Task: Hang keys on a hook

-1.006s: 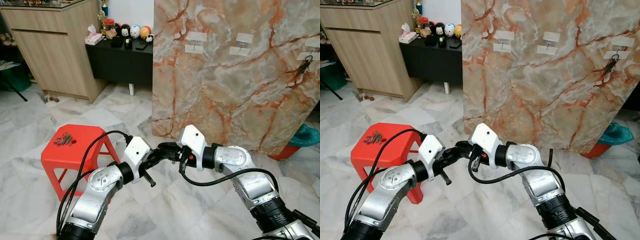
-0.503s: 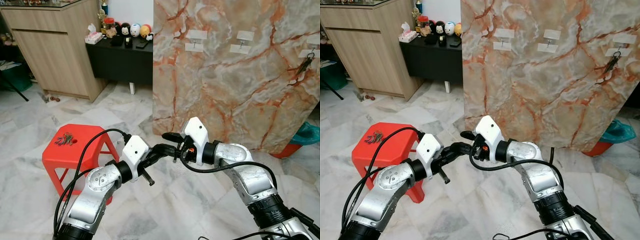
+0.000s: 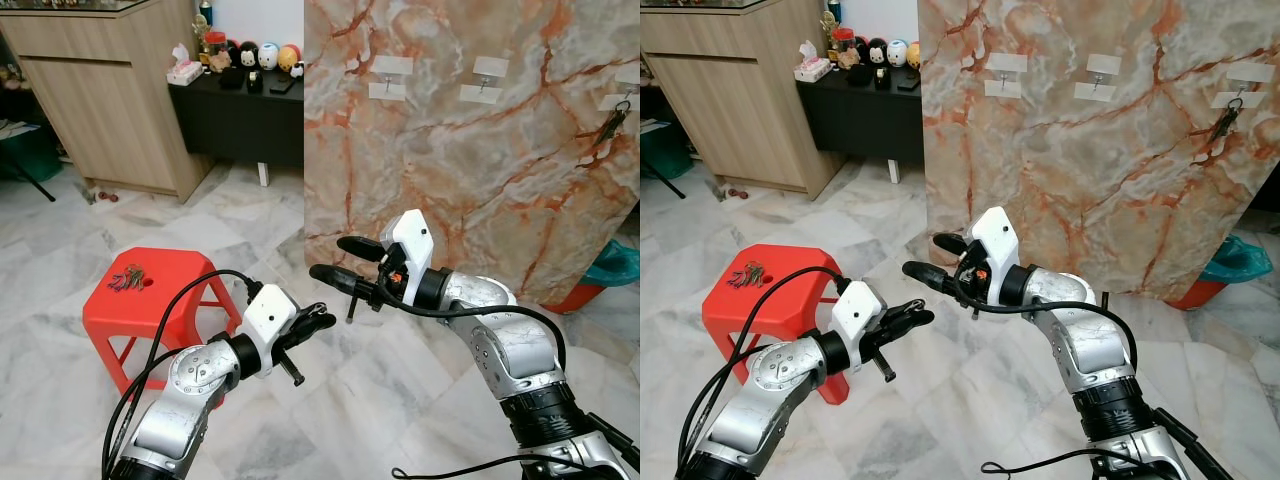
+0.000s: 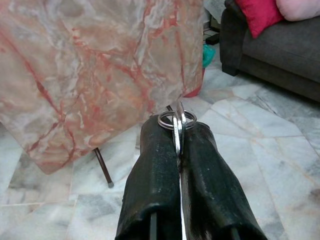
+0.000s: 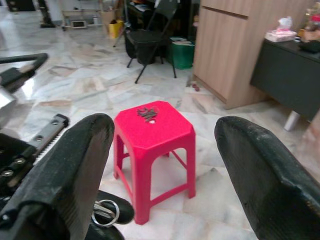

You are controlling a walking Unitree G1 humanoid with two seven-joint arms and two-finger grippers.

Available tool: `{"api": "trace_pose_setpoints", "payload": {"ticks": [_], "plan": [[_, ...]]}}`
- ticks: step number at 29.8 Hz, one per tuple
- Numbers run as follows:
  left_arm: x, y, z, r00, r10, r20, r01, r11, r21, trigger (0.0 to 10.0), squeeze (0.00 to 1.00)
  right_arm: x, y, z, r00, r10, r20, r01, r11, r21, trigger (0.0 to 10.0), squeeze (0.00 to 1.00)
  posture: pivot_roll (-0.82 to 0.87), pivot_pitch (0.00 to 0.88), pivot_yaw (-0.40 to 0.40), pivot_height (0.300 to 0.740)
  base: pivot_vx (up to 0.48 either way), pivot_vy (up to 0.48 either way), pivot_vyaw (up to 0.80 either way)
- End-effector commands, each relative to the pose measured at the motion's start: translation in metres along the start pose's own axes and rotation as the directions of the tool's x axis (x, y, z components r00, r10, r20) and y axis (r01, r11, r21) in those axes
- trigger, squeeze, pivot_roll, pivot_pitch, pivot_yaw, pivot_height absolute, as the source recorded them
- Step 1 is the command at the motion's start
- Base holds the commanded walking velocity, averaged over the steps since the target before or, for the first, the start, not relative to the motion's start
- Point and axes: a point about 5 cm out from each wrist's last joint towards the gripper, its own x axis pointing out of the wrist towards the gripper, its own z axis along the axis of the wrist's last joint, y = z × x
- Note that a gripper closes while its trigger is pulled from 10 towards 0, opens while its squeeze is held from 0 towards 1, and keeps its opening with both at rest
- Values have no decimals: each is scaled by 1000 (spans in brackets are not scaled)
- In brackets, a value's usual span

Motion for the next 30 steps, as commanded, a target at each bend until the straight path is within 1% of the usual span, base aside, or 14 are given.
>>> {"api": "trace_pose_setpoints", "payload": {"ticks": [1,7,8,11,15,21,22,23,24,25,27,28,29,30], "plan": [[1,2,4,1000,4,-1,-4,999,35,10000,0,-2,-6,5,999,-34,-4,34,999,-15,10000,0,104,29,-25,740,0,0,0],[0,6,10,999,36,37,-37,999,31,10000,0,-3,-7,6,998,-68,7,68,998,-10,10000,0,108,41,-19,740,0,0,0],[2,8,19,996,54,76,-58,997,55,10000,0,-4,-9,7,995,-98,22,98,995,-8,10000,0,109,45,-16,740,0,0,0],[7,11,36,989,68,135,-84,990,115,10000,0,-6,-13,7,987,-153,40,153,988,9,10000,0,111,51,-11,740,0,0,0],[8,11,42,986,55,154,-78,987,144,10000,0,-7,-13,5,984,-172,40,172,985,14,10000,0,110,53,-8,740,0,0,0],[9,9,51,988,27,152,-64,968,241,10000,0,-10,-19,-4,972,-234,16,234,972,31,10000,0,114,56,-9,740,0,0,0],[10,8,49,993,10,114,-46,948,316,10000,0,-12,-22,-6,963,-268,10,268,963,35,10000,0,116,57,-9,740,0,0,0],[10,7,48,995,3,97,-36,938,344,10000,0,-12,-24,-7,959,-284,7,284,958,35,10000,0,116,57,-9,740,0,0,0],[10,7,48,995,3,97,-36,938,344,10000,0,-12,-24,-7,959,-284,7,284,958,35,10000,0,116,57,-9,740,0,0,0],[10,7,44,998,-6,58,-17,920,390,10000,0,-14,-28,-8,949,-314,1,314,948,45,10000,0,115,55,-9,740,0,0,0],[9,9,30,998,7,-65,26,864,502,10000,0,-17,-38,-11,917,-398,-13,398,915,63,10000,0,117,54,-8,740,0,0,0],[7,11,22,993,18,-115,47,843,536,10000,0,-18,-40,-13,909,-416,-27,416,906,72,10000,0,119,54,-6,740,0,0,0],[7,11,22,993,18,-115,47,843,536,10000,0,-18,-40,-13,909,-416,-27,416,906,72,10000,0,119,54,-6,740,0,0,0],[3,16,8,977,45,-208,89,801,592,10000,0,-19,-42,-20,899,-434,-62,438,896,74,10000,0,123,53,-3,740,0,0,0]]}}
